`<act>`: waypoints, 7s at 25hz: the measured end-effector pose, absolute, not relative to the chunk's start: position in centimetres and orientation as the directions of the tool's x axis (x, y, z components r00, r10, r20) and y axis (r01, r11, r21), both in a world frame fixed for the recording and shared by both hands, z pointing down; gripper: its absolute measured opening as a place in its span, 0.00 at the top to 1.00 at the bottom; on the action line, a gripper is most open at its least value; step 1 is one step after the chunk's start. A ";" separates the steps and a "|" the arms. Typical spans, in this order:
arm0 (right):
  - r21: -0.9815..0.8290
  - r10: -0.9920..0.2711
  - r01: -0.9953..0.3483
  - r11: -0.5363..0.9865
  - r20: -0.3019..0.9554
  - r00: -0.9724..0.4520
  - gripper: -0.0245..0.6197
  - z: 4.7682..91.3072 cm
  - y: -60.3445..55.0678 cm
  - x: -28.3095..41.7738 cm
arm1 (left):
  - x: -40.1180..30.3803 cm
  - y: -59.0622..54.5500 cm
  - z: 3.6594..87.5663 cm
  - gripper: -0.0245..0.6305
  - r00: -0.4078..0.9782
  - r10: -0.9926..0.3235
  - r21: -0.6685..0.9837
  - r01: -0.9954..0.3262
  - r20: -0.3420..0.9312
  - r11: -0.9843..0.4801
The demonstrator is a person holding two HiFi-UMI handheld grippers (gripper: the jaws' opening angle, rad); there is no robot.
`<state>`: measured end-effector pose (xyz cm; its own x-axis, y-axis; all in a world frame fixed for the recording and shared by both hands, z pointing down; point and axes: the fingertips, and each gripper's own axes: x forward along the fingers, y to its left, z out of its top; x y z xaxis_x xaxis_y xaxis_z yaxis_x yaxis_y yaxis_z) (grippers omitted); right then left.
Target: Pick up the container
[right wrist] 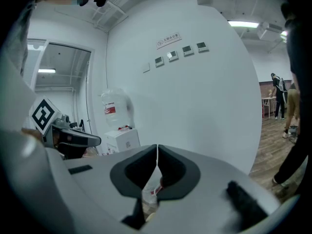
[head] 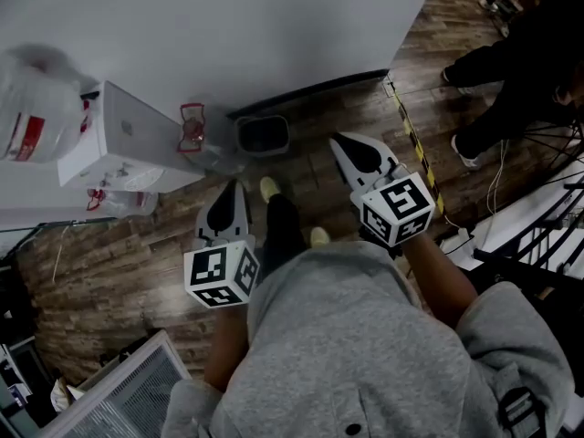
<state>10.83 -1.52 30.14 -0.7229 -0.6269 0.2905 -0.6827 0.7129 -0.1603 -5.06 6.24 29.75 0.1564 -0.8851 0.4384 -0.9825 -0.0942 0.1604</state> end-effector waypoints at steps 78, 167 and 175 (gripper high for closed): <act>-0.268 -0.161 -0.367 0.891 0.570 -0.806 0.92 50.0 -28.8 -14.1 | -26.8 -17.4 61.0 0.93 -0.020 -0.596 0.266 -0.882 0.803 0.388; -0.354 -0.325 -0.562 0.748 0.544 -0.774 0.92 54.3 -27.5 -4.7 | -14.4 -15.5 82.5 0.94 0.311 -0.019 0.304 -0.910 0.950 0.282; -0.244 -0.381 -0.559 0.793 0.517 -0.766 0.92 45.5 -29.6 -3.4 | -15.6 -12.6 73.7 0.94 0.311 -0.026 0.303 -0.897 0.950 0.322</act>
